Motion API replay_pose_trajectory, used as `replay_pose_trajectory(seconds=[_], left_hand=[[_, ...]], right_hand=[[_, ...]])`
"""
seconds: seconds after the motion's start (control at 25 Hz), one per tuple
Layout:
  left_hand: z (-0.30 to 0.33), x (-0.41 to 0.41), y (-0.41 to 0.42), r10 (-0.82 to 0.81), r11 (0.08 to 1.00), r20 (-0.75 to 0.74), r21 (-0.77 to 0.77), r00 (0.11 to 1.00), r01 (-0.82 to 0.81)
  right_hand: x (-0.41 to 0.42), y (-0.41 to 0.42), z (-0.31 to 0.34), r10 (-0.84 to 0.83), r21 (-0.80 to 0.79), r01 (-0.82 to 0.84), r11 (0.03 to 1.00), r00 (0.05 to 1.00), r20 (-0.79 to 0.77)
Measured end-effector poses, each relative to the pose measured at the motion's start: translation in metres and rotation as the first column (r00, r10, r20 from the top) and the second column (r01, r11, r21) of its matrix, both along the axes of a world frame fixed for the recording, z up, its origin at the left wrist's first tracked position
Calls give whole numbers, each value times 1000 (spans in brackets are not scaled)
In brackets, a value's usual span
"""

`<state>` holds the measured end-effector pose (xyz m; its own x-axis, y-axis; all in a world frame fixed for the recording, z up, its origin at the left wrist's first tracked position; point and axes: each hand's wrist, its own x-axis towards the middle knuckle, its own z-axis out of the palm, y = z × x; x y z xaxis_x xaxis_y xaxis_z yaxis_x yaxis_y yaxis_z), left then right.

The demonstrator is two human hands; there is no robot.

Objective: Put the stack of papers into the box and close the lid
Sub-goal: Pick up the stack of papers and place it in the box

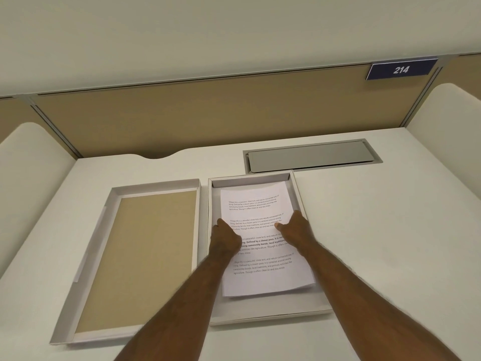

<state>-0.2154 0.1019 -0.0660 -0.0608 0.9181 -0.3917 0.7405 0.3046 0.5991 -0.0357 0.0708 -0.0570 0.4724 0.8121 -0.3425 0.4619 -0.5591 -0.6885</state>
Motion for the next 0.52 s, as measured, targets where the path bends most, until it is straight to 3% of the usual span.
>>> replay_pose_trajectory(seconds=[0.28,0.52], left_hand=[[-8,10,-17,5,1000,-61,10,998,-5],[-9,7,-17,48,997,94,52,994,-53]], right_hand=[[0,-4,-1,51,14,-51,999,999,-11],[-2,-12,-8,123,9,-123,992,992,-34]])
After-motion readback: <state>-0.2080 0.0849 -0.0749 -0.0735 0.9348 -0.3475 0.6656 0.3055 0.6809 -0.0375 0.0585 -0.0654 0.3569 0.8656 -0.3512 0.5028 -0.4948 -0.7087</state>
